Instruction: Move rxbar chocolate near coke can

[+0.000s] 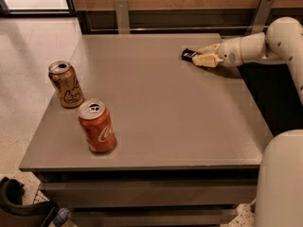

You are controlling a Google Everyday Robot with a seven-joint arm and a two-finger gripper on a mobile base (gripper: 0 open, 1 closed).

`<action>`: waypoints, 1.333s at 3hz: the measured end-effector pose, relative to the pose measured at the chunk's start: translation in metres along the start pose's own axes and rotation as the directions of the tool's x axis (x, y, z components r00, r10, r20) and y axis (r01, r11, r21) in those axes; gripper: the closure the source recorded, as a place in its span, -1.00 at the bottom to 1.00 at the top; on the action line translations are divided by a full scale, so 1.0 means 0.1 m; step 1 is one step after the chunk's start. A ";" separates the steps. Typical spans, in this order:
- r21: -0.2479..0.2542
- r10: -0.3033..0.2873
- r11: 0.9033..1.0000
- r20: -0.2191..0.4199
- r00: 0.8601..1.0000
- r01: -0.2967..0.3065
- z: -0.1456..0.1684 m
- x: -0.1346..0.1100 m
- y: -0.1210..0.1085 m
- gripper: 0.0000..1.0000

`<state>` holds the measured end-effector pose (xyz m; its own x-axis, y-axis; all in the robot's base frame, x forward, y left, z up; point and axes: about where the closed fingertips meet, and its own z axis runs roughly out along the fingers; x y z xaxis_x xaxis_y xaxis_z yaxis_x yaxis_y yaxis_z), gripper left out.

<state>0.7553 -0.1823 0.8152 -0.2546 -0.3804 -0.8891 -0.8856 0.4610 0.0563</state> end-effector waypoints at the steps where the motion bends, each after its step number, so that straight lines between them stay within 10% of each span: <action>1: 0.000 0.000 1.000 0.000 1.000 0.000 0.00 0.00 0.00 1.00; 4: 0.147 -0.152 0.974 -0.140 0.978 0.172 -1.13 -0.70 0.80 1.00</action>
Offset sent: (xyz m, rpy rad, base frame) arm -0.0877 -0.0308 0.1295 -0.2473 -0.1187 -0.0471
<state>0.6588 -0.2094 0.9328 -0.1686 -0.5544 -0.8150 -0.8495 0.5011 -0.1651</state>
